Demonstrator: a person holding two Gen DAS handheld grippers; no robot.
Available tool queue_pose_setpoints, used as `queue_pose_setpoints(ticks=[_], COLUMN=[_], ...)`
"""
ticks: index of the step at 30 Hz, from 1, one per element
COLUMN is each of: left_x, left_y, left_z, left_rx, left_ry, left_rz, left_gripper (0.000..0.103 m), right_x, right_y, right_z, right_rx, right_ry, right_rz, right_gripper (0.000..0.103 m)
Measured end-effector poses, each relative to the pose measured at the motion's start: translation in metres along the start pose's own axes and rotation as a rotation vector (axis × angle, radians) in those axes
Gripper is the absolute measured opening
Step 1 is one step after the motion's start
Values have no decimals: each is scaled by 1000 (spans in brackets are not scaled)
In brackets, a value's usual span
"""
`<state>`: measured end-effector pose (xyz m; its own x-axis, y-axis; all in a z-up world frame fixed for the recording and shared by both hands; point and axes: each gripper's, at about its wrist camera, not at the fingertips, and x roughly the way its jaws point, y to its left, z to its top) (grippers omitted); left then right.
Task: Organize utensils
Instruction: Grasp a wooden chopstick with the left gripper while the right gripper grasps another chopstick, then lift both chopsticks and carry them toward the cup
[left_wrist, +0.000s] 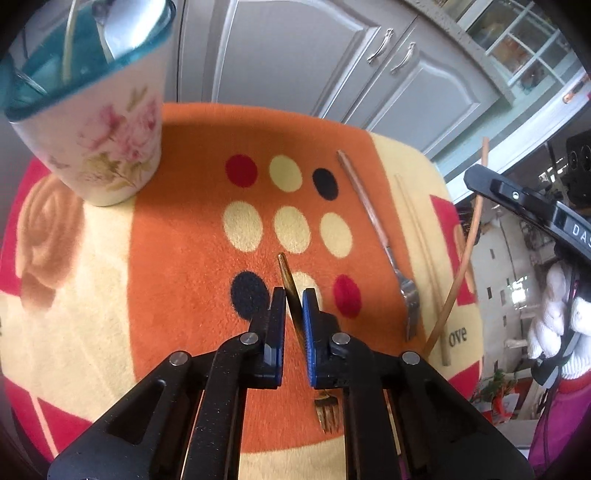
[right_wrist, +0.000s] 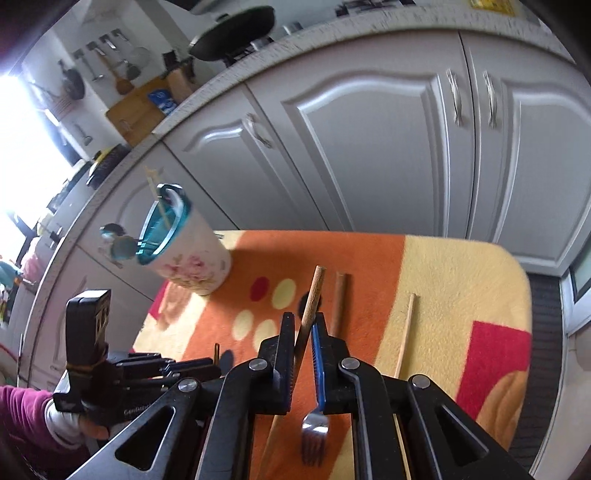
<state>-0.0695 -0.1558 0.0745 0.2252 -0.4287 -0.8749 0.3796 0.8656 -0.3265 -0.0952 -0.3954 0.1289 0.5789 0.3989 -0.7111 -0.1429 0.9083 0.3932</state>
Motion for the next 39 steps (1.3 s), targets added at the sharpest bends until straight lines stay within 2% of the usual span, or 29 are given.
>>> queue_pose_setpoints(ticks=[8, 14, 18, 20, 22, 29, 35, 39], left_x=[-45, -63, -67, -66, -67, -71, -76, -85], left_y=[0, 7, 13, 15, 17, 22, 24, 27], left_z=[-5, -11, -14, -14, -14, -14, -14, -13], left_rx=[13, 18, -2, -13, -22, -41, -53, -52], left_ry=[-81, -114, -120, -118, -117, -122, -129, -147], left_rz=[-15, -9, -8, -15, -19, -28, -39, -39], left_gripper=[6, 5, 6, 6, 6, 5, 5, 5], right_x=[-27, -24, 1, 23, 48, 122, 126, 91], right_y=[36, 50, 48, 46, 45, 37, 46, 52], right_z=[-5, -9, -14, -20, -25, -32, -24, -19], right_rx=[-87, -122, -131, -123, -126, -133, -176, -150], right_ry=[-35, -20, 63, 140, 189, 333, 325, 248], right_rz=[17, 6, -32, -16, -59, -197, -171, -94], right_gripper=[7, 4, 5, 10, 15, 16, 7, 6])
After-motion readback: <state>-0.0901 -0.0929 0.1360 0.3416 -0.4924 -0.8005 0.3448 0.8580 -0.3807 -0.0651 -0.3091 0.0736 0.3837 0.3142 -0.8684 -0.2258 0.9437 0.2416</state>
